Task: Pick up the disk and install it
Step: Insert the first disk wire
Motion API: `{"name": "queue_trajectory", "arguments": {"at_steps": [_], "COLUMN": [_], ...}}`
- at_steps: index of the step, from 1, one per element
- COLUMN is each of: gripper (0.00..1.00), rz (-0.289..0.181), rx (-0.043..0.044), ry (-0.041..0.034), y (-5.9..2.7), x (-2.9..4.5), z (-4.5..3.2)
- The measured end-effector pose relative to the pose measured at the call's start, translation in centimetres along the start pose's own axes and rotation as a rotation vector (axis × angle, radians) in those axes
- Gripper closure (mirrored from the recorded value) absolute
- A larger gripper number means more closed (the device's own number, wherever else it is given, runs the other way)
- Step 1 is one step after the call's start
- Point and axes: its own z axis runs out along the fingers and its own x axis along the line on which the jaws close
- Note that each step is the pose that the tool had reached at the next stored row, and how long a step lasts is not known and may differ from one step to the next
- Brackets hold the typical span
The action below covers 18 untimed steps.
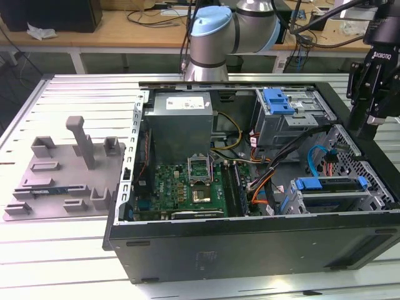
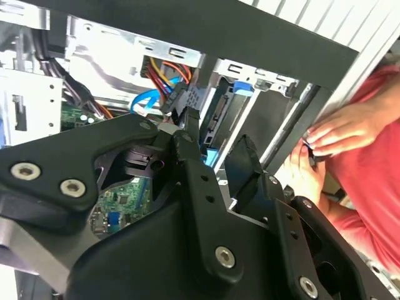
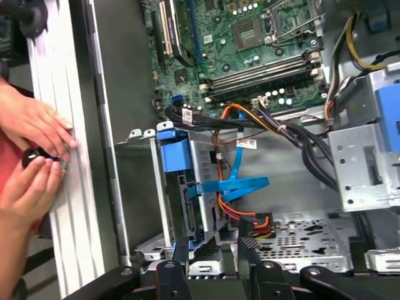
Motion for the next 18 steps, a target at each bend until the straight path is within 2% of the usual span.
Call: {"name": "queue_trajectory", "arguments": {"at_steps": [1, 4, 5, 8, 10, 12, 18], "gripper": [0.56, 0.56, 0.56, 0.56, 0.56, 0.56, 0.56], "rz": [0.005, 0.012, 0.013, 0.013, 0.013, 0.014, 0.022], "rx": [0.001, 0.004, 0.0044, 0.0047, 0.0049, 0.0052, 0.004], "ry": [0.0122, 0.0388, 0.0417, 0.0436, 0.0446, 0.0474, 0.0572], "y": [0.0, 0.06, 0.12, 0.32, 0.49, 0.57, 0.6], "x": [-0.03, -0.41, -0.73, -1.83, -2.81, -3.29, -3.86], "z": [0.03, 0.13, 0.15, 0.19, 0.23, 0.33, 0.99]}}
